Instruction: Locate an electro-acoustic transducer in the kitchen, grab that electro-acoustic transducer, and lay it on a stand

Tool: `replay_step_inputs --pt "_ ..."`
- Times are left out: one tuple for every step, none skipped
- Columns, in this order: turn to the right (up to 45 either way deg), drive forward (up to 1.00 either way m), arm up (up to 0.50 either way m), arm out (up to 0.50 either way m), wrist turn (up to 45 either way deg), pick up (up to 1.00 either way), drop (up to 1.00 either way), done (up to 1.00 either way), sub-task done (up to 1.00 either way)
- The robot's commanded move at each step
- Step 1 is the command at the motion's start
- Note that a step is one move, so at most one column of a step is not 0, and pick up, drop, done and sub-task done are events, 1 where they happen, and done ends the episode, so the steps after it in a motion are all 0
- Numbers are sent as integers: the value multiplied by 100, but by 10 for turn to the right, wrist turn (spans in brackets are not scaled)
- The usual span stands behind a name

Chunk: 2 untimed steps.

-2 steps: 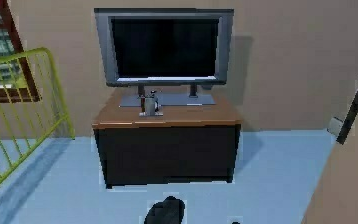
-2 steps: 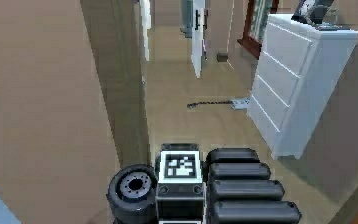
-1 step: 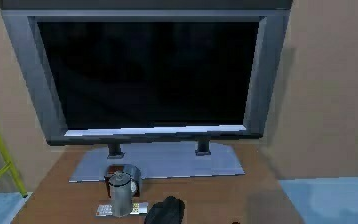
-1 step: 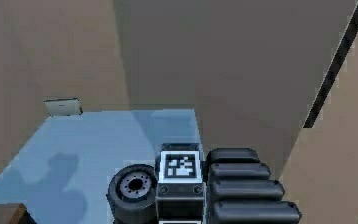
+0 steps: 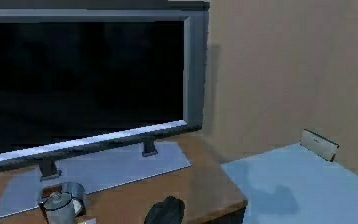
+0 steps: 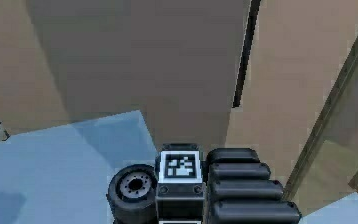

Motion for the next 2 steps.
replay_step_inputs --pt "0 5 0 0 0 0 0 0 0" --pt "-450 0 0 0 0 0 0 0 0"
